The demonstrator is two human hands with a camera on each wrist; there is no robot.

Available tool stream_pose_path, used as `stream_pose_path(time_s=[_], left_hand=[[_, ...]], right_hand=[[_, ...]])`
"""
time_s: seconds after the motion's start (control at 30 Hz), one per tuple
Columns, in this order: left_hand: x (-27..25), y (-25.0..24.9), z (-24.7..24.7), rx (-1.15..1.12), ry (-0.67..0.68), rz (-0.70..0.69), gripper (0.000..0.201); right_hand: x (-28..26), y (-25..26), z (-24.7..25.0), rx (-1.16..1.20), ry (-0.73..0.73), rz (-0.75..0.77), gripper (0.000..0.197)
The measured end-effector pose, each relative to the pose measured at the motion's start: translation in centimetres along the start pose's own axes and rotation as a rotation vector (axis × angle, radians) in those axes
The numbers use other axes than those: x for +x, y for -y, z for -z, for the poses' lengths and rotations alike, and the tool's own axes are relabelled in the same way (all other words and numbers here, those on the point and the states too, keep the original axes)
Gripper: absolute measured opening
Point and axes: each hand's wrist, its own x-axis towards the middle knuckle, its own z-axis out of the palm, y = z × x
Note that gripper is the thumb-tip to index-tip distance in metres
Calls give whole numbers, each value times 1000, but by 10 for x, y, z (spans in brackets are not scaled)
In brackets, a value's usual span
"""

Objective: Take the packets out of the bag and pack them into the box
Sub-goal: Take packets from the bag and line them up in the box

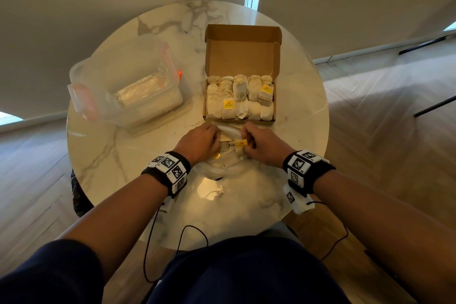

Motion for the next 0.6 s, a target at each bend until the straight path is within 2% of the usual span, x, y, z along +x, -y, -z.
stream_pose_path(time_s=[0.1, 0.23, 0.47, 0.6], left_hand=[[4, 2, -1, 24, 64, 48, 29], [6, -1, -4, -4, 25, 74, 27], [-2, -8, 9, -84, -22, -108, 20], [-11, -11, 23, -191, 37, -49, 15]], right_hand=[[-1, 1, 0, 0, -2, 6, 20], [-3, 0, -2, -10, 2, -14, 20], [-4, -1, -1, -8, -28, 17, 19], [-2, 0, 3, 7, -66, 13, 17]])
